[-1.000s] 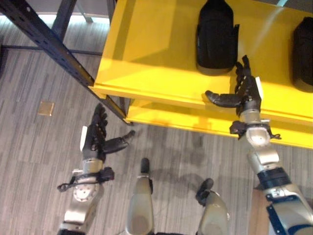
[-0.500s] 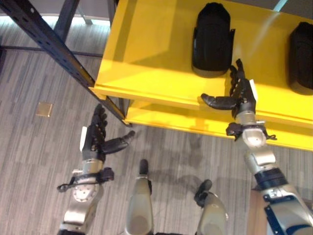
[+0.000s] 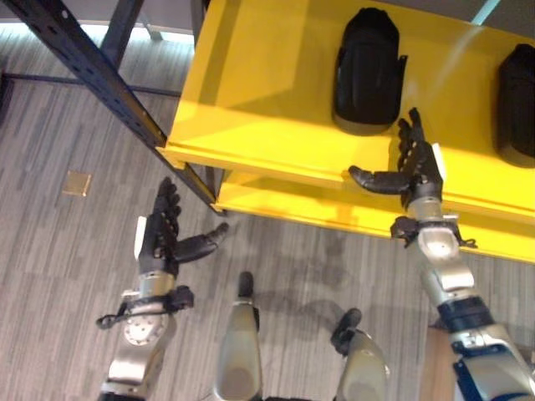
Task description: Move parts from the plastic box to the shelf.
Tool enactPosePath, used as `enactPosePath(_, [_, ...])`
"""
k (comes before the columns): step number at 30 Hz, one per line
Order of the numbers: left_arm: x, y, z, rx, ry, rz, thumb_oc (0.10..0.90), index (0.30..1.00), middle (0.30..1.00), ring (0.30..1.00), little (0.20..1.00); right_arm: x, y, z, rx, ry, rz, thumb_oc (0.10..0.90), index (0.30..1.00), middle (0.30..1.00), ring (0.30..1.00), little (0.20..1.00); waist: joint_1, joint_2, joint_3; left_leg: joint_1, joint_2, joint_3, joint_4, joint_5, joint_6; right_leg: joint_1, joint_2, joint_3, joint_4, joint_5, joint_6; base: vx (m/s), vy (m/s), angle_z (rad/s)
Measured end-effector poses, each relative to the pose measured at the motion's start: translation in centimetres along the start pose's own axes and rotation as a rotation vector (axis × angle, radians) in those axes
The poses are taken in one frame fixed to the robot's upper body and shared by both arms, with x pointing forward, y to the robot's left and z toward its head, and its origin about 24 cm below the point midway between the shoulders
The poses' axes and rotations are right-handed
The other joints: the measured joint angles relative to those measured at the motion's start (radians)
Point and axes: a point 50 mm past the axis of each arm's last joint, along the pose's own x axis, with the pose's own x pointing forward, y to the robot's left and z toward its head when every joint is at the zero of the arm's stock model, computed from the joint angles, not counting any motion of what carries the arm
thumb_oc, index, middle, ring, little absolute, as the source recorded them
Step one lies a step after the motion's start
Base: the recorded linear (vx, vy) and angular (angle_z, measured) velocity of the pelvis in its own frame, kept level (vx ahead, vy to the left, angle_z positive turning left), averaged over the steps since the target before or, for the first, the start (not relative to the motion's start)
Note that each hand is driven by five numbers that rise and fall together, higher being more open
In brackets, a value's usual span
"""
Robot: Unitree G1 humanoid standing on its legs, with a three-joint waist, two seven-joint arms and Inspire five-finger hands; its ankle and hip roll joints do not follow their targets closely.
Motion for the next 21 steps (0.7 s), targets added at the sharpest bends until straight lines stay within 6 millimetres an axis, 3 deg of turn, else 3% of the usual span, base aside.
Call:
enactPosePath(3, [0.0,0.1,0.0,-0.001,0.001,0.009,0.900,1.000,1.000,1.000,1.000,-1.0,-0.7,-0.1,0.000,-0.008,-0.053,0.900,1.000,1.000,1.000,1.000,-0.008,-0.004,-0.001,0.000,0.001,0.001,0.000,-0.001,0.001,0.001,0.002,0.000,-0.006,0.004,0.001,0.00,0.000,0.00])
enactPosePath(5, [-0.2,0.2,-0.2,0.003,0.009,0.011,0.900,1.000,1.000,1.000,1.000,-3.0,-0.9,-0.1,0.025,-0.020,-0.069,0.900,1.000,1.000,1.000,1.000,-0.026,-0.005,-0.001,0.003,0.004,0.004,0.001,-0.004,0.000,0.004,0.006,0.003,-0.014,0.007,0.001,0.00,-0.007,-0.06])
enactPosePath(13, [-0.6,0.0,-0.5,-0.010,0.020,0.017,0.900,1.000,1.000,1.000,1.000,-4.4,-1.0,0.0,0.028,-0.032,-0.036,0.900,1.000,1.000,1.000,1.000,-0.068,-0.015,-0.005,0.036,0.020,0.010,-0.006,-0.008,-0.004,0.031,0.024,0.010,-0.033,0.015,0.002,0.00,-0.011,-0.06])
enactPosePath(18, [-1.0,0.3,-0.8,-0.007,0.037,0.027,0.900,1.000,1.000,1.000,1.000,-6.0,-0.3,-0.2,0.039,-0.021,0.046,0.900,1.000,1.000,1.000,1.000,-0.071,-0.017,-0.008,0.092,0.030,0.036,-0.059,0.006,-0.009,0.071,0.045,0.022,-0.099,0.047,0.001,0.03,-0.003,-0.14])
enactPosePath(21, [-1.2,0.7,-0.9,0.009,0.041,0.040,0.900,1.000,1.000,1.000,1.000,-7.6,0.2,-1.7,0.043,0.049,0.106,0.900,1.000,1.000,1.000,1.000,-0.078,-0.028,-0.056,0.131,0.035,0.051,-0.128,0.032,-0.019,0.095,0.063,0.019,-0.154,0.068,0.005,0.05,-0.018,-0.10])
